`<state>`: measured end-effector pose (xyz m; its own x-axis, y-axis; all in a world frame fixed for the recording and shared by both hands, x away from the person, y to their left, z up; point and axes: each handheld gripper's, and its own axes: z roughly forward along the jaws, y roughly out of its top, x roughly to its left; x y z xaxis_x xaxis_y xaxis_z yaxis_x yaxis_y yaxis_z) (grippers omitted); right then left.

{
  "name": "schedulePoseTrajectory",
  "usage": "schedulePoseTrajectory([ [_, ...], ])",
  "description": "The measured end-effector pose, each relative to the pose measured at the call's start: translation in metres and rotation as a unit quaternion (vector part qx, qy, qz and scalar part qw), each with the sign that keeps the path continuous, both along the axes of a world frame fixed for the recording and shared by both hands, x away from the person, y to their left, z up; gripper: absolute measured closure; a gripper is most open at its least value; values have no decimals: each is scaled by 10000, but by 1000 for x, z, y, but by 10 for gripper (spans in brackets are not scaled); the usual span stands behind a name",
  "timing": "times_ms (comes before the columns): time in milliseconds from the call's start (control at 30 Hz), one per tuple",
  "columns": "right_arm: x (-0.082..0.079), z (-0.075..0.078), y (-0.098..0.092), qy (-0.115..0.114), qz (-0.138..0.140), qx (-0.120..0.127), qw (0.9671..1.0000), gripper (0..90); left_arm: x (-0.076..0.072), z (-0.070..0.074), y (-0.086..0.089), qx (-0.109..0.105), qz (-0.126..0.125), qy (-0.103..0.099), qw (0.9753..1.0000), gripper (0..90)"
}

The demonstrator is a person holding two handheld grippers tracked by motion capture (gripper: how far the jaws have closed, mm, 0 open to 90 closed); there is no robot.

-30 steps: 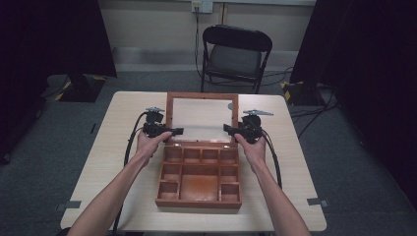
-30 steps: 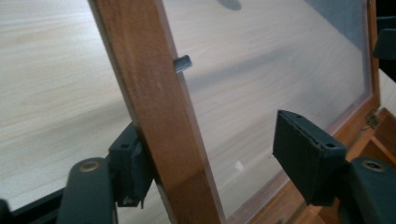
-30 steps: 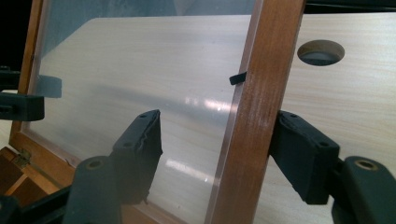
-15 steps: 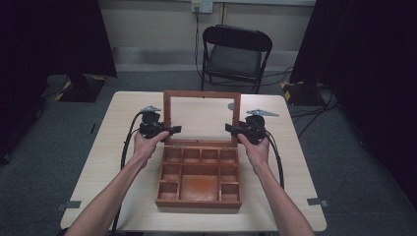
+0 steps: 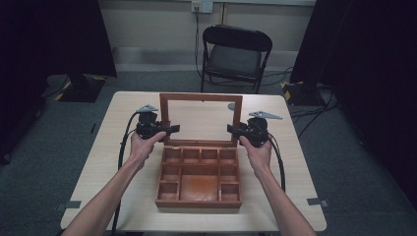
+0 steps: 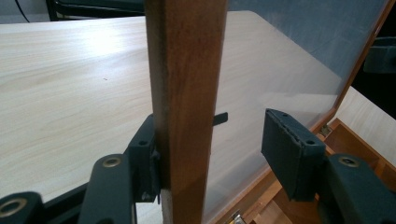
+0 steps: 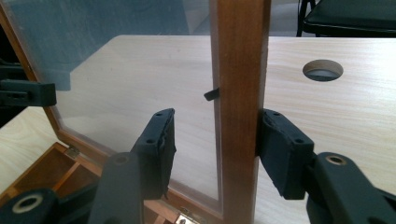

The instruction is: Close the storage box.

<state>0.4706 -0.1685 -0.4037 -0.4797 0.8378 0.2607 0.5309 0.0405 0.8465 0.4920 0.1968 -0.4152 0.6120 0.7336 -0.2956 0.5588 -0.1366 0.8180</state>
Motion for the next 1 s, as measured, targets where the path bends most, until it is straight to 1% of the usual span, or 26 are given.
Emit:
schedulePoseTrajectory([
  [33, -1, 0, 0, 3, 5, 15, 10000, 484, -1, 0, 0, -14, -17, -2, 10000, 426],
  [67, -1, 1, -1, -8, 23, 8, 10000, 487, -1, 1, 1, 31, -50, -10, 10000, 426],
  [100, -2, 1, -1, -9, 24, 27, 10000, 487, -2, 1, 1, -37, -47, -4, 10000, 425],
  [233, -6, 1, -5, 49, 24, 262, 9996, 501, -5, 2, 0, -13, -85, -37, 10000, 415],
  [300, -8, 2, -5, 14, 35, 241, 9997, 502, -7, 3, 1, -7, -119, -49, 9999, 414],
  [367, -10, 2, -6, 7, 52, 241, 9997, 504, -8, 4, 1, 29, -154, -64, 9999, 414],
  [400, -10, 3, -6, 19, 40, 235, 9997, 506, -9, 4, 1, 7, -156, -63, 9999, 413],
  [500, -12, 4, -6, 17, 69, 230, 9997, 522, -12, 5, 1, 31, -173, -97, 9998, 412],
  [567, -13, 4, -7, 16, 70, 222, 9997, 533, -14, 5, 3, 11, -204, -112, 9997, 411],
  [633, -14, 4, -7, 17, 104, 219, 9997, 533, -16, 5, 4, -25, -200, -119, 9997, 411],
  [700, -15, 5, -6, 15, 104, 196, 9998, 532, -17, 4, 4, -84, -141, -134, 9998, 412],
  [733, -15, 5, -6, 18, 106, 203, 9997, 532, -17, 5, 5, -101, -171, -116, 9997, 412],
  [767, -15, 5, -6, 21, 116, 202, 9997, 531, -17, 5, 6, -85, -176, -111, 9997, 413],
  [900, -17, 5, -6, 4, 129, 223, 9997, 529, -20, 9, 9, -41, -207, -176, 9996, 429],
  [933, -18, 5, -7, 16, 134, 234, 9996, 528, -21, 10, 10, -87, -182, -214, 9996, 433],
  [1000, -18, 5, -7, 18, 138, 239, 9996, 528, -24, 13, 13, -99, -186, -256, 9995, 437],
])
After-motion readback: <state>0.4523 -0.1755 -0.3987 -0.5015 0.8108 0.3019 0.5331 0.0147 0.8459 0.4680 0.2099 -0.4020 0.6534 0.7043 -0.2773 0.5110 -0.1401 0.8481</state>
